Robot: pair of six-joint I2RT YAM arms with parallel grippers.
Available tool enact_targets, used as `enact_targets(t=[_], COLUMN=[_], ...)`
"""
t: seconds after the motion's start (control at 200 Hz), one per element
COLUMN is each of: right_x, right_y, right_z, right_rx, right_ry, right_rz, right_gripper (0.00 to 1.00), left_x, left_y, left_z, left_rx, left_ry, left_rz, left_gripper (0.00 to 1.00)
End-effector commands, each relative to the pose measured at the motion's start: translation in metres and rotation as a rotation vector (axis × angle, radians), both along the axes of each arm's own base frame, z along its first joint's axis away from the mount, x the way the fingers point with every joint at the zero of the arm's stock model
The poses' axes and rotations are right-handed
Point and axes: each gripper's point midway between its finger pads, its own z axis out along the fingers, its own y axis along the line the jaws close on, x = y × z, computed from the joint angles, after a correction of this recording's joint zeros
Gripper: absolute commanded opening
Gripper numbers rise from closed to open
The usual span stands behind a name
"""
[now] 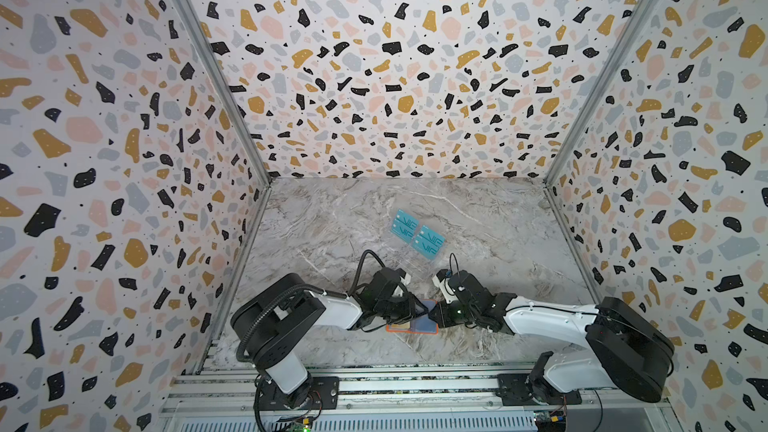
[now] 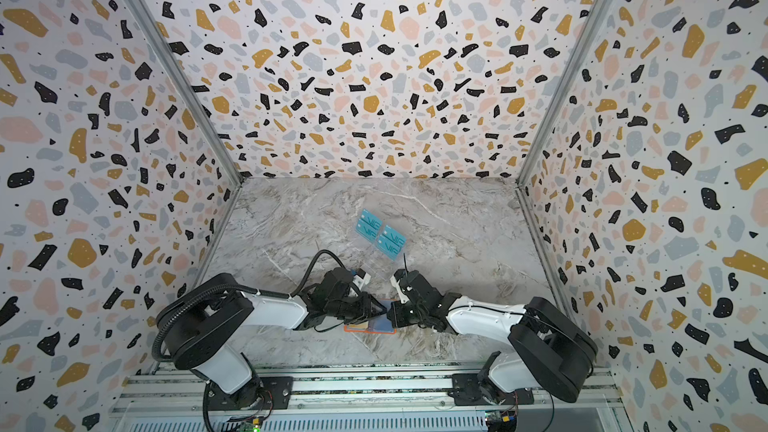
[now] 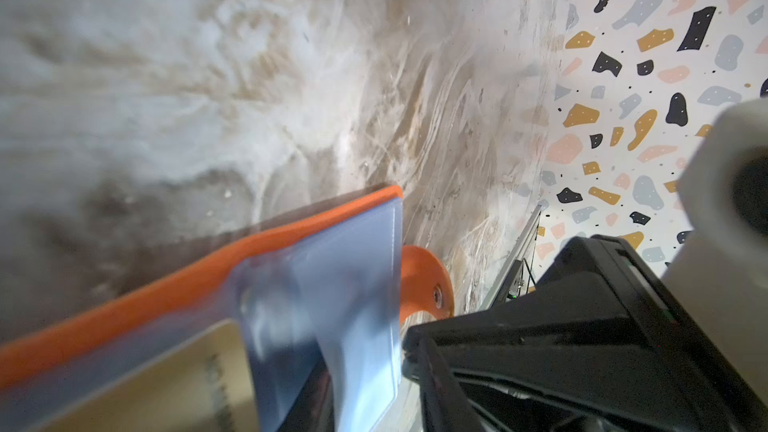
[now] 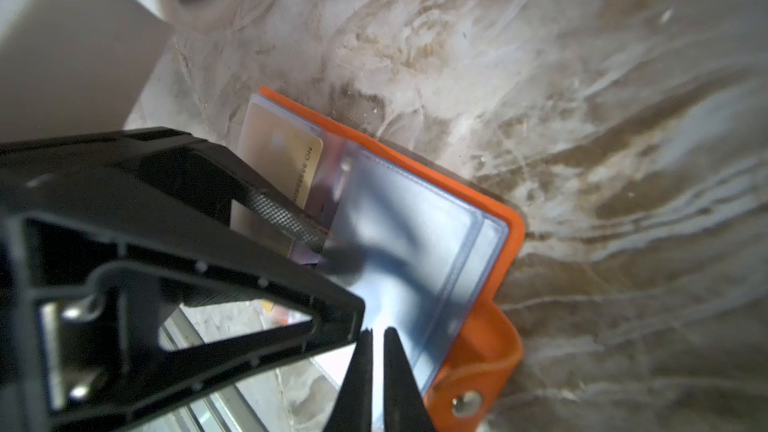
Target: Put the credit cards into the card holder
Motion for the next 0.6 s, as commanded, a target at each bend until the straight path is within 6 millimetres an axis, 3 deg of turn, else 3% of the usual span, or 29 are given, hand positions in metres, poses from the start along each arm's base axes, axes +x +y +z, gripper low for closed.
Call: enact_targets(t=[0.0,0.235,0.596], right_x=[0.003,0.003,0.011], right_y=[-0.006,-0.009,-0.025], right_z=[0.006,0.002,-0.003], right_rx=[0.010,0.021,0.007], right_ry=[-0.008,0.013,0.023], right_rz=[-0.031,-0.045,-0.104], right_gripper=[0.11,0.10,0.09], left_x=[0.007,0.008,0.009], left_y=[-0.005,0.002,0.009], left_z=[0.009,0.012,0.015], left_rx=[-0.044,-0.034,-0.037], left_ry=[-0.024,-0.039,-0.058], left_rz=[0.014,0.036,0.053], left_gripper=[0.24,0.04,0.00])
